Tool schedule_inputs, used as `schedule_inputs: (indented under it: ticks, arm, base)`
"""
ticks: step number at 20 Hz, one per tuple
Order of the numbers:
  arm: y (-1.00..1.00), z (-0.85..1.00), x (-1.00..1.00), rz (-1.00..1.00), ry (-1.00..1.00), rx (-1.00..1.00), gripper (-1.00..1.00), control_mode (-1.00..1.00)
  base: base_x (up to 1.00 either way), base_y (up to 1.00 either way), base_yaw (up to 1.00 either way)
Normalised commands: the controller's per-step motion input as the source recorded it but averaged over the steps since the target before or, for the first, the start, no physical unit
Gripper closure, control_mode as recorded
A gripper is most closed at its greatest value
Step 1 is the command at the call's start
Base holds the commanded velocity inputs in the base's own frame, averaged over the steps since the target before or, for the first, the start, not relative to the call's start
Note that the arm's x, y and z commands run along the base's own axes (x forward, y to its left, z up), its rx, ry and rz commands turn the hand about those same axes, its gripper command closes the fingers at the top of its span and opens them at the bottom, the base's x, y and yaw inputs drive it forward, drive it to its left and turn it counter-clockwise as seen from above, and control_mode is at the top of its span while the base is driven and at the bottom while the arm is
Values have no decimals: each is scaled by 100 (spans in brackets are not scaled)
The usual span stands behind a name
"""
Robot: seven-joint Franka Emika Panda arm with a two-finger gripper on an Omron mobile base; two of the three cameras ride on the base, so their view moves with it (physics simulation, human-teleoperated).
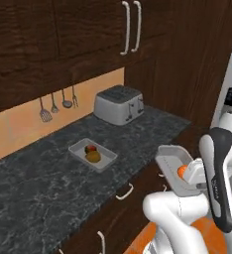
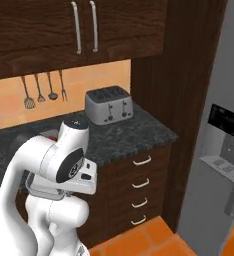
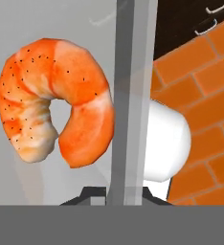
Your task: Take the meat container that has the shrimp and place it on the second highest rack of the freezer. Then take the vegetable container that has the bell pepper and avocado and place it on the highest rack of the freezer.
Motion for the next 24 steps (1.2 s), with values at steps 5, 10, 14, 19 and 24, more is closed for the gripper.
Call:
schedule_inputs:
  ticks: [5,10,14,19,24]
  arm:
    - [0,0,0,0,0,0,100,100]
    - [0,0,0,0,0,0,100,100]
    - [0,0,0,0,0,0,100,100]
    - [0,0,0,0,0,0,100,100]
    - [0,0,0,0,0,0,100,100]
  base:
    - [-5,-12,-84]
    - [0,-30,-84]
    - [28,-59,-67]
    - [98,-100,12]
    - [70,-100,3]
